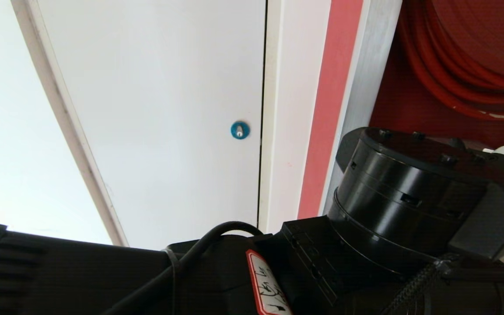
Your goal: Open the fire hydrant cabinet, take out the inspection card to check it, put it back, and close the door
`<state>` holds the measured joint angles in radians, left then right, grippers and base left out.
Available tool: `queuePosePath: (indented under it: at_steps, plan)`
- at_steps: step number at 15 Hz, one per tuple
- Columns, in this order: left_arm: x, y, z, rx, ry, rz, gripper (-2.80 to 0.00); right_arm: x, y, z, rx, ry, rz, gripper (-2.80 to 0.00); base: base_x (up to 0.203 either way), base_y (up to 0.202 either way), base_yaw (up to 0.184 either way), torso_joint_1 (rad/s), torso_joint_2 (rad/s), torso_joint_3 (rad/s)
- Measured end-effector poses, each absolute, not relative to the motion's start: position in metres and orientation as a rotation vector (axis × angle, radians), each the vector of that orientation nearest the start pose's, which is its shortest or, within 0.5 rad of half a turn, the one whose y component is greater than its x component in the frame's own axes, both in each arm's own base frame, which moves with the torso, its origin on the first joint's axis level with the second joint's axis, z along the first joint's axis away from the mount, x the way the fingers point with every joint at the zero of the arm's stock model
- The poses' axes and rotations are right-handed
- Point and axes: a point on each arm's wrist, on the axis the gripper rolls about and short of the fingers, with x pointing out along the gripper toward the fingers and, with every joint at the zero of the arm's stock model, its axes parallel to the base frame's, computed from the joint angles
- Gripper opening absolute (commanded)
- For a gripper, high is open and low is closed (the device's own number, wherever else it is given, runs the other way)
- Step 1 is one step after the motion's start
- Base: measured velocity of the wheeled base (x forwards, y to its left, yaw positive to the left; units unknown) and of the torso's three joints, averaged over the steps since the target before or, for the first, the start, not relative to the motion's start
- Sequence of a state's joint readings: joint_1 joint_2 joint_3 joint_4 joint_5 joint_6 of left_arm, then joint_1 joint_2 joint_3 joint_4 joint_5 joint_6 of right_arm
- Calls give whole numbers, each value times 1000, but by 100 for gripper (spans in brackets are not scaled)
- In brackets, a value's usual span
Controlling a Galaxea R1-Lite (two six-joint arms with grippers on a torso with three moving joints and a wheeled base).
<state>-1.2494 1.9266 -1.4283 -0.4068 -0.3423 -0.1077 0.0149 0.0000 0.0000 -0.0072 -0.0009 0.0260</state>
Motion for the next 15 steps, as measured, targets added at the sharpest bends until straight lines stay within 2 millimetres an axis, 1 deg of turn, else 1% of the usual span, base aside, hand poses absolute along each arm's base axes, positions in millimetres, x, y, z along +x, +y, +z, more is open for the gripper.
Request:
queuePosePath:
  at_steps: [4,5,7,8,10,11,12,13,15]
  plan:
    - [118,-374,254,-38,184,-1577,-280,-23,0,76,26,-7,15,-280,0,0,0,0,0,0]
    - [123,-372,252,-36,192,-1565,-280,-23,0,76,26,-7,15,-280,0,0,0,0,0,0]
    - [143,-364,246,-33,211,-1509,-280,-23,0,76,26,-7,14,-280,0,0,0,0,0,0]
    - [159,-356,242,-32,225,-1462,-280,-23,0,76,26,-7,14,-280,0,0,0,0,0,0]
    - [196,-327,225,-20,286,-1337,-280,-23,0,76,26,-7,14,-280,0,0,0,0,0,0]
    - [211,-308,218,-17,314,-1276,-280,-23,0,76,26,-7,14,-280,0,0,0,0,0,0]
    - [224,-285,212,-18,340,-1210,-280,-23,0,76,26,-7,14,-280,0,0,0,0,0,0]
    - [232,-262,208,-23,361,-1153,-280,-23,0,76,26,-7,15,-280,0,0,0,0,0,0]
    - [243,-215,197,-40,383,-1047,-280,-23,0,76,26,-7,14,-280,0,0,0,0,0,0]
